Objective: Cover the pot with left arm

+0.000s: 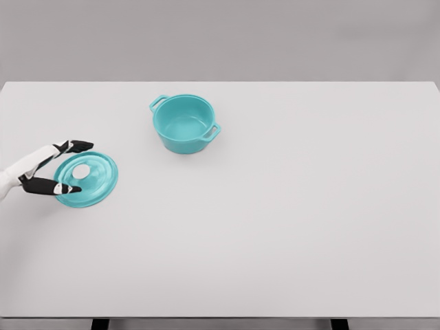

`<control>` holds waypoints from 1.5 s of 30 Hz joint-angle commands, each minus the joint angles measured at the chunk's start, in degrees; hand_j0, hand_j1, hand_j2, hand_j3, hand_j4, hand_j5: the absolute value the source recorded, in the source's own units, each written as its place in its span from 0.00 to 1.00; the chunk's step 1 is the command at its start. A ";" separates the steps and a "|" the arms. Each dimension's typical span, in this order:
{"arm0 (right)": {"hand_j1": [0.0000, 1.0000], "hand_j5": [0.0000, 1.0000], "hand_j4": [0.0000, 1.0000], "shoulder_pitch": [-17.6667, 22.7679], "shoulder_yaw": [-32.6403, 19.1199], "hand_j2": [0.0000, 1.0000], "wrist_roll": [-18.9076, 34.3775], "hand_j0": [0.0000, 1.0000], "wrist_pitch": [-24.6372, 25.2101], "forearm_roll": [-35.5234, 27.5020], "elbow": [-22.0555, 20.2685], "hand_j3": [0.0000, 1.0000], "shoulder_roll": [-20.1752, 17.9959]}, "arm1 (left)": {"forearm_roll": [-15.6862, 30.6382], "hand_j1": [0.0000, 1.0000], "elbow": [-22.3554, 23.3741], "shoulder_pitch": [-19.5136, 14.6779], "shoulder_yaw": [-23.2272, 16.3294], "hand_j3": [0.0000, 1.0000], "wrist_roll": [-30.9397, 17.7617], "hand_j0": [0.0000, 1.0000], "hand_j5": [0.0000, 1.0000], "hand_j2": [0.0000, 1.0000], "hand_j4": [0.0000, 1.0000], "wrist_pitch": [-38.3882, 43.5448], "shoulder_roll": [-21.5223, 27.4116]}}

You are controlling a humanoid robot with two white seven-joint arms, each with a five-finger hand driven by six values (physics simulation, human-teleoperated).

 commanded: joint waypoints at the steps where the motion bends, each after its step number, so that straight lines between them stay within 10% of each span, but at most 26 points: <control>1: 1.00 1.00 1.00 0.00 -0.01 1.00 0.03 1.00 -0.06 0.05 0.00 1.00 0.00 | 0.44 0.87 -0.01 0.00 -0.15 0.87 0.01 0.87 0.87 0.87 0.87 0.08 0.02; 45: 1.00 1.00 1.00 0.00 -0.01 1.00 0.03 1.00 -0.06 0.05 0.00 1.00 0.00 | 0.36 0.51 -0.36 0.00 -2.70 0.51 0.01 0.51 0.51 0.51 0.51 0.08 -0.41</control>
